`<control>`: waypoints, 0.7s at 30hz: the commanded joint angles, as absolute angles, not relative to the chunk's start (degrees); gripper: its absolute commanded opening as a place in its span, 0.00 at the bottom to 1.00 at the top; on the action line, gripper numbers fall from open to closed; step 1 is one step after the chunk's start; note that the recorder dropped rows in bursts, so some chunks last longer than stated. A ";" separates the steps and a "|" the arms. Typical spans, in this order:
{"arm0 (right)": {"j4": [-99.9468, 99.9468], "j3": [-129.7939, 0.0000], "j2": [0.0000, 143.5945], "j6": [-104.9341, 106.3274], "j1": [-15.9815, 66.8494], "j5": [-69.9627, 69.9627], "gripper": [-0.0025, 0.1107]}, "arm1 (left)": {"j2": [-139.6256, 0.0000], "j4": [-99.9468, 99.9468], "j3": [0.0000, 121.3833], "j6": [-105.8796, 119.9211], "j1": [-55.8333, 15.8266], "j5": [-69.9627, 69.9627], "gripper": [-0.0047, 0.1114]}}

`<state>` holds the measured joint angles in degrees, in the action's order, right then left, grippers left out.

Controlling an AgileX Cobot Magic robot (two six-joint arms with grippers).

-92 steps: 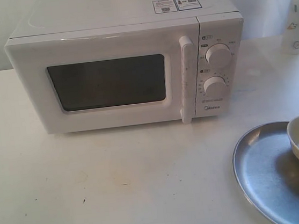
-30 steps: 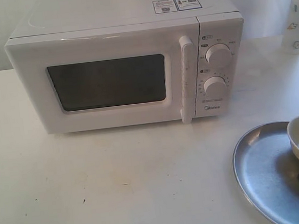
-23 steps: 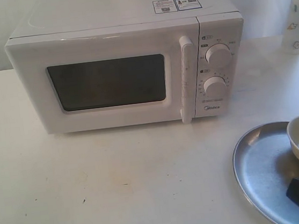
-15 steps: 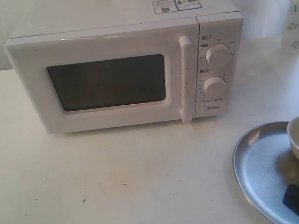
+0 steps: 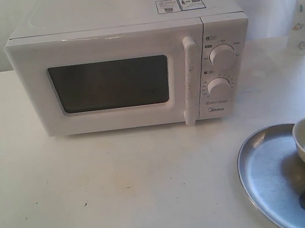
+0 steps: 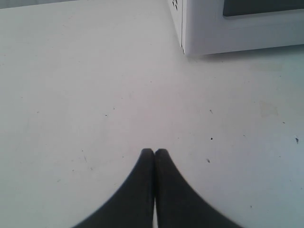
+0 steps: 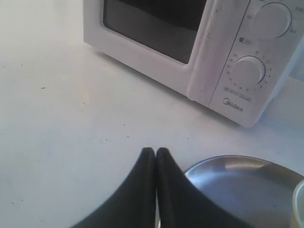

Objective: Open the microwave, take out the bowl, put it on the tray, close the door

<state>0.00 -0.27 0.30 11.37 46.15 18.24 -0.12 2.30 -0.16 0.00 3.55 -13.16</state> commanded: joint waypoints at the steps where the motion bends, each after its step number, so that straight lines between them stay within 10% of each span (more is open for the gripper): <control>1: 1.68 0.00 0.00 11.82 41.86 18.24 0.02 | 0.00 3.02 0.00 0.00 3.28 -13.35 0.04; 21: 1.76 0.00 0.00 2.18 18.67 18.47 0.02 | 0.00 3.02 0.00 0.00 3.28 -13.35 0.04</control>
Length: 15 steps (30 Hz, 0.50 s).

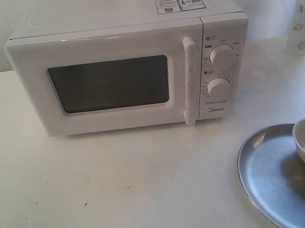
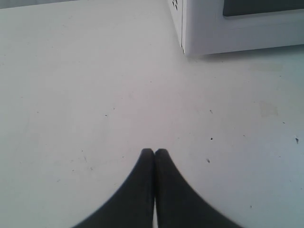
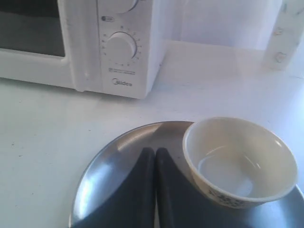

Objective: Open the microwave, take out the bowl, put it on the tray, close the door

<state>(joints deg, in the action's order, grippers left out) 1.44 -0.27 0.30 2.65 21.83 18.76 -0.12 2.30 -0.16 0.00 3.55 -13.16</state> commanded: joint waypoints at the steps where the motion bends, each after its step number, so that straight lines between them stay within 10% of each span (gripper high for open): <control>1: 1.76 0.00 0.00 2.43 18.13 18.47 0.02 | 0.00 3.02 0.00 0.00 3.28 -13.35 0.04; 15: 1.66 0.00 0.00 2.46 17.46 18.89 0.02 | 0.00 3.02 0.00 0.00 3.28 -13.35 0.04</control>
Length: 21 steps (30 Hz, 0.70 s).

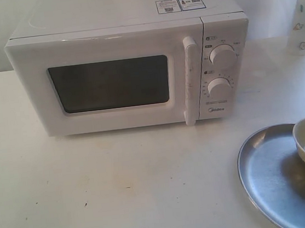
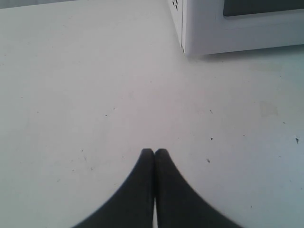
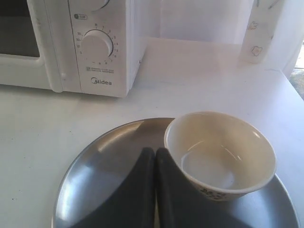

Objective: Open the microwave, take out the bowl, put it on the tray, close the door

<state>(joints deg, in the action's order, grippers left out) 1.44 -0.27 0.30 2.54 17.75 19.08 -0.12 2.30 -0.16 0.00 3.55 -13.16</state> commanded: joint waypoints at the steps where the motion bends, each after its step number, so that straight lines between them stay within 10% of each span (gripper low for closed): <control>1: 1.66 0.00 0.00 2.46 17.16 18.89 0.02 | 0.00 3.02 0.00 0.00 3.28 -13.35 0.04; 21: 1.66 0.00 0.00 2.46 12.26 19.18 0.02 | 0.00 3.02 0.00 0.00 3.28 -13.35 0.04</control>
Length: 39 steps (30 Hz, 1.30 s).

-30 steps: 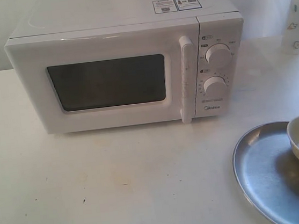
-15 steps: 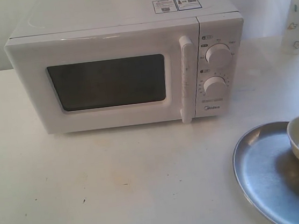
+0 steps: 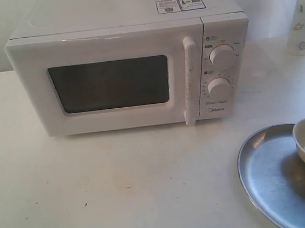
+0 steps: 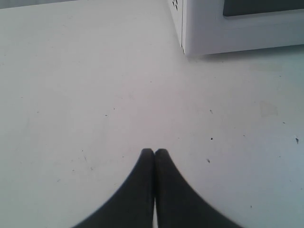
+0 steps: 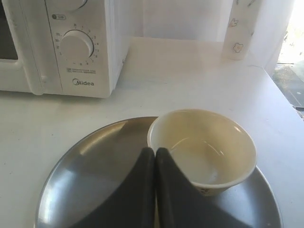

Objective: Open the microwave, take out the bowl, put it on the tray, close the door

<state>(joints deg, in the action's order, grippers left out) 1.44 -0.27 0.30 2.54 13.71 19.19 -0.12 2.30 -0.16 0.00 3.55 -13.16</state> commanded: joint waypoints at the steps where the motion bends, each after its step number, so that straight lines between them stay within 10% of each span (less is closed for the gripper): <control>1: 1.66 0.00 0.00 2.46 11.81 19.18 0.02 | 0.00 3.02 0.00 0.00 3.28 -13.35 0.04; 39: 1.66 0.00 0.00 2.46 6.64 19.18 0.02 | 0.00 3.02 0.00 0.00 3.28 -13.35 0.04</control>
<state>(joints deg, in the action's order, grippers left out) 1.44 -0.27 0.30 2.54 6.97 19.19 -0.12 2.30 -0.16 0.00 3.55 -13.16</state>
